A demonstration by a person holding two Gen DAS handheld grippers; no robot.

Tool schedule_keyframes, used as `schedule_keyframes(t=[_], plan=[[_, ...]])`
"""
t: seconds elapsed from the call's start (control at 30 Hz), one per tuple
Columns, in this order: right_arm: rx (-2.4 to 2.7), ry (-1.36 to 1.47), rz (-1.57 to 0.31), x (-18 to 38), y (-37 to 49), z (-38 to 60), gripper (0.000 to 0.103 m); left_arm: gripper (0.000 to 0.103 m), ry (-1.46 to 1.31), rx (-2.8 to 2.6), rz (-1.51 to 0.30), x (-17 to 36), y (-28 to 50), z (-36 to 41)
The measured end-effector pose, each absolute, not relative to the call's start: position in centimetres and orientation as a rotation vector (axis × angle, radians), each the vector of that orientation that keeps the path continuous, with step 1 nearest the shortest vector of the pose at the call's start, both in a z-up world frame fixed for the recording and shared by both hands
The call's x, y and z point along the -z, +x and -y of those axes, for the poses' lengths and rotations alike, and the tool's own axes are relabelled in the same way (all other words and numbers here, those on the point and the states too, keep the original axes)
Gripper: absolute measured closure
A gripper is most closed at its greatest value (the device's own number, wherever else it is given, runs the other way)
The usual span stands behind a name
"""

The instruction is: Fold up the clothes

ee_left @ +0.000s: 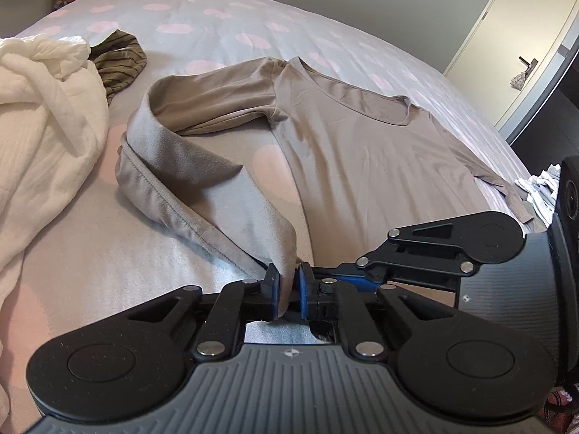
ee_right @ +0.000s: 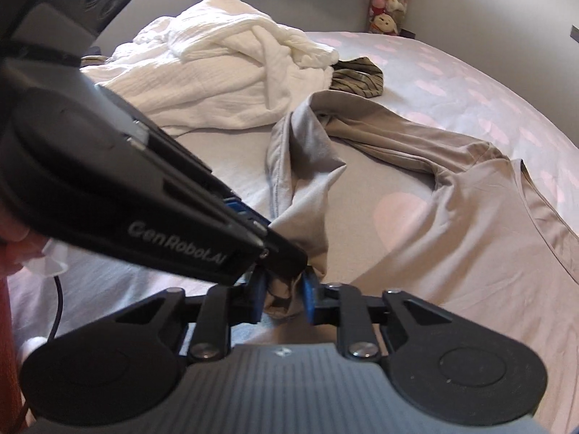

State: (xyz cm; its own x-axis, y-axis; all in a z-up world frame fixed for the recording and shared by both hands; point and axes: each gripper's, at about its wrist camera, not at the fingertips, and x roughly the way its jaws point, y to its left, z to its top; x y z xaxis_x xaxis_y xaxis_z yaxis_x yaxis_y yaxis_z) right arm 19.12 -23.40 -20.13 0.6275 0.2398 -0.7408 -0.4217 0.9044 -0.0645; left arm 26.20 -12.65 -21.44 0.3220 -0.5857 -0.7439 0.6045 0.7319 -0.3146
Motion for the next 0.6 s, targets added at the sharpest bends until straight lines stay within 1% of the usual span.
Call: schedule_keyframes(t=[0.07,0.1,0.13,0.17,0.2,0.23,0.27,0.4,0.6], plan=[[-0.367,-0.222,-0.807,19.9,19.1,23.7,0.087,0.094,0.021,0.785,-0.943,21.2,26.1,12.7],[-0.36,-0.214,-0.802,19.6,19.0,23.9,0.089,0.092,0.012,0.789,-0.926,21.0,26.0,12.6],[-0.354,-0.207,-0.795,19.3,18.9,24.1,0.094,0.086,0.001,0.789,-0.907,20.7,26.0,12.5],[-0.349,-0.198,-0.789,19.0,18.8,24.3,0.094,0.082,-0.008,0.783,-0.886,20.5,25.9,12.3],[-0.337,-0.194,-0.782,18.7,18.8,24.5,0.094,0.071,-0.015,0.774,-0.865,20.2,25.9,12.2],[-0.322,-0.192,-0.775,18.3,18.7,24.7,0.094,0.058,-0.019,0.762,-0.844,19.9,25.8,12.1],[-0.305,-0.183,-0.767,18.0,18.6,25.1,0.094,0.054,-0.021,0.752,-0.822,19.7,25.7,12.0],[-0.226,-0.115,-0.729,16.0,18.3,27.6,0.094,0.052,-0.039,0.732,-0.765,18.9,25.7,11.7],[-0.121,-0.075,-0.694,13.4,17.7,31.9,0.094,0.052,-0.023,0.692,-0.797,19.3,26.2,11.8]])
